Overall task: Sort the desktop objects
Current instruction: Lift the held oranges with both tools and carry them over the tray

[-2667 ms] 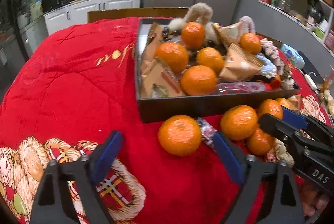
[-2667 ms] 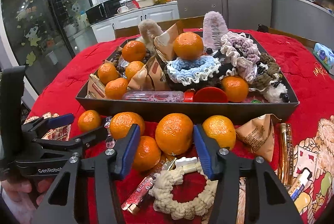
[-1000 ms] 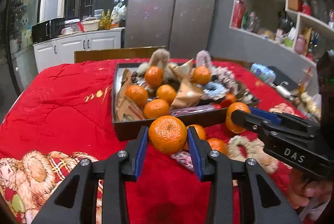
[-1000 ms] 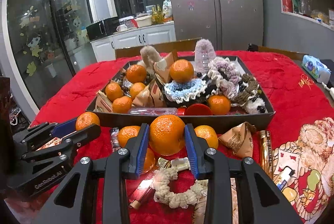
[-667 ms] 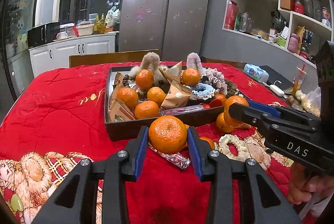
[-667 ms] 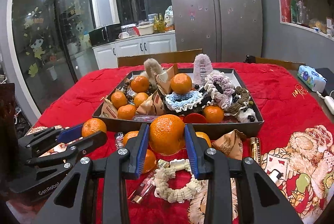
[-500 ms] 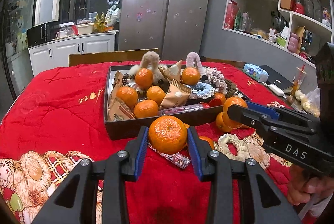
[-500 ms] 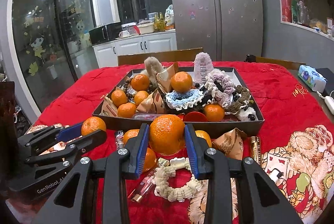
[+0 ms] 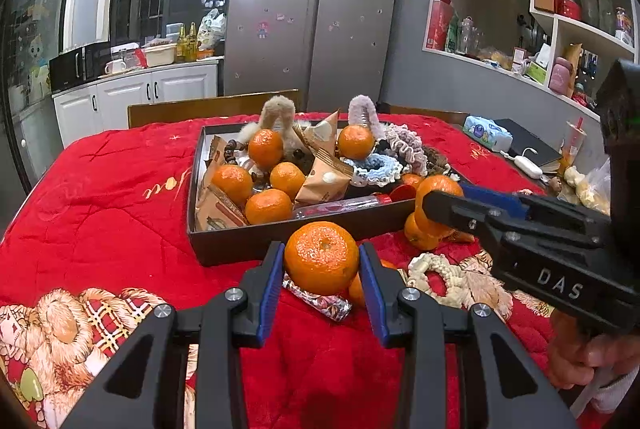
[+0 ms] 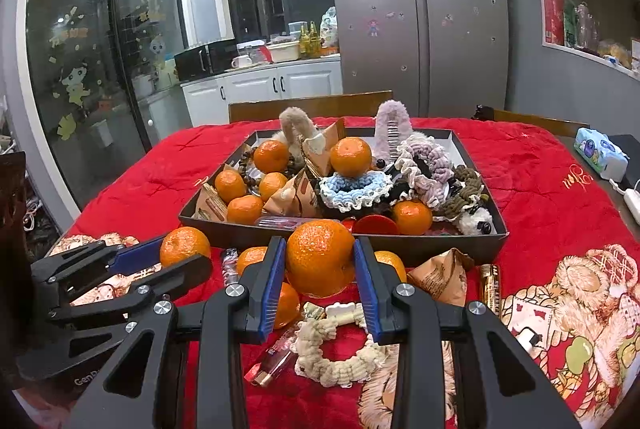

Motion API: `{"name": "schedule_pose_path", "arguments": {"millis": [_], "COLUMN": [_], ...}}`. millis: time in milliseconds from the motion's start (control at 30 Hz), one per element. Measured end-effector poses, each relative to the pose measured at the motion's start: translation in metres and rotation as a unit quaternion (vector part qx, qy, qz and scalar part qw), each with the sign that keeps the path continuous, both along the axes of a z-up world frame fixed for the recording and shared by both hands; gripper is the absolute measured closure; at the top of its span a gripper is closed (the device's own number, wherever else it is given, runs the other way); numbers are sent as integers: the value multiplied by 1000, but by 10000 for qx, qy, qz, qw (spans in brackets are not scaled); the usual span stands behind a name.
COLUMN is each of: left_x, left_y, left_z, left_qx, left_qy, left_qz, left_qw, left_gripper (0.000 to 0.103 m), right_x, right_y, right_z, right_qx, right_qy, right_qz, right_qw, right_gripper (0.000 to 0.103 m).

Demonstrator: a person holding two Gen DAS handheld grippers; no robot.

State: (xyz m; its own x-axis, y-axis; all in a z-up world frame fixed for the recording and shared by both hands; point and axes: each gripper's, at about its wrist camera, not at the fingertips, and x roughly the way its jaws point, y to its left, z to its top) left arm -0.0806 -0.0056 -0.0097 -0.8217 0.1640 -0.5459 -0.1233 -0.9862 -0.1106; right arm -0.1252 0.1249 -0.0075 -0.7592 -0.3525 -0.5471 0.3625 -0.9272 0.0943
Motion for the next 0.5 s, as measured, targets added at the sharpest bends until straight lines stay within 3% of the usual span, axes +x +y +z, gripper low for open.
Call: {"name": "schedule_pose_path", "arguments": {"millis": [500], "left_x": [-35], "left_y": [-7], "left_z": [24], "left_qx": [129], "left_qy": [-68], "left_qz": [91], "left_qw": [9999], "left_gripper": [64], "right_x": [-25], "right_y": [9], "right_z": [14], "right_qx": [-47], "right_qy": [-16], "right_qz": [-138], "right_qw": [9999], "right_gripper": [70]}}
